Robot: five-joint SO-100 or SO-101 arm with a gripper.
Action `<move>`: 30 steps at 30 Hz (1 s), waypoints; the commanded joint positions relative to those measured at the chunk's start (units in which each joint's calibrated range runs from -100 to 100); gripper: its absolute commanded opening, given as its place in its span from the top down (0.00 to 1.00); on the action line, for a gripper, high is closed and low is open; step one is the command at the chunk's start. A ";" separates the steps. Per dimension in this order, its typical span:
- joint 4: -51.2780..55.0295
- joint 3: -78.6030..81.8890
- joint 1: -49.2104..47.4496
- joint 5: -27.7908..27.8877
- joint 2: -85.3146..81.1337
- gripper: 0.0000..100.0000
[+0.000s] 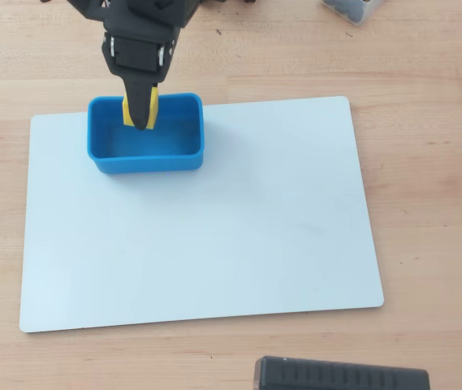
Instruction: Pick up yellow cube and drop it in the blue rectangular bin
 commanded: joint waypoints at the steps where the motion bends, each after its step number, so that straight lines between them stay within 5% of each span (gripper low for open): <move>1: -3.61 0.04 0.82 0.63 -5.60 0.91; 4: -3.61 -0.69 1.08 0.63 -5.69 0.82; 13: 1.76 -3.15 -2.95 -0.15 -12.94 0.82; 22: 9.19 2.40 -12.81 -0.24 -33.28 0.95; 30: 2.25 14.13 -14.01 -0.20 -43.87 1.00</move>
